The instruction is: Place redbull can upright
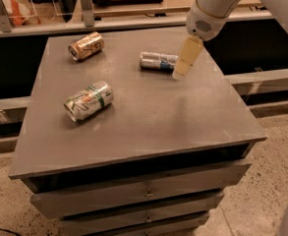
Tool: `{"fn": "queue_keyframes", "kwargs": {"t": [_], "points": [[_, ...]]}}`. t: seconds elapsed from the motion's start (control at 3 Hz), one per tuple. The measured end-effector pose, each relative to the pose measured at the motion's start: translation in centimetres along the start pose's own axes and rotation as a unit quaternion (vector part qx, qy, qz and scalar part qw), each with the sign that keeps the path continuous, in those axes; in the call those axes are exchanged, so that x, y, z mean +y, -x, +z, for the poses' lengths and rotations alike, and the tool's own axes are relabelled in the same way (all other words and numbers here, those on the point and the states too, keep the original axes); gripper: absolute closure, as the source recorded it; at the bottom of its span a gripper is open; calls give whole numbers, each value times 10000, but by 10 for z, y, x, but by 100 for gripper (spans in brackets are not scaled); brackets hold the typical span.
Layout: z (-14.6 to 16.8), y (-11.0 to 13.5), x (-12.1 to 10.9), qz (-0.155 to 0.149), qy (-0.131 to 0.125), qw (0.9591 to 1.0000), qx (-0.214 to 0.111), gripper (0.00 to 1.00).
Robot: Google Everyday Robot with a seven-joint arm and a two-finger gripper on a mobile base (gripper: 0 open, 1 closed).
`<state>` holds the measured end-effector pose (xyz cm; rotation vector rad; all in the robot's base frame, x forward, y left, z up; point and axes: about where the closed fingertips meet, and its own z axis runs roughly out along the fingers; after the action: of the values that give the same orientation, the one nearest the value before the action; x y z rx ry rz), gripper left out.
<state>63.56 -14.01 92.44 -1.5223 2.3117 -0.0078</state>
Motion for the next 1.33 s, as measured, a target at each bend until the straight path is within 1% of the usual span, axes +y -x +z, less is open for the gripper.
{"fn": "queue_keyframes", "kwargs": {"t": [0.33, 0.67, 1.0, 1.33], "points": [[9, 3, -20, 65, 71, 9999, -103, 0], [25, 10, -34, 17, 363, 9991, -219, 0], [44, 19, -47, -146, 562, 9979, -288, 0], [58, 27, -51, -264, 602, 9977, -160, 0]]}}
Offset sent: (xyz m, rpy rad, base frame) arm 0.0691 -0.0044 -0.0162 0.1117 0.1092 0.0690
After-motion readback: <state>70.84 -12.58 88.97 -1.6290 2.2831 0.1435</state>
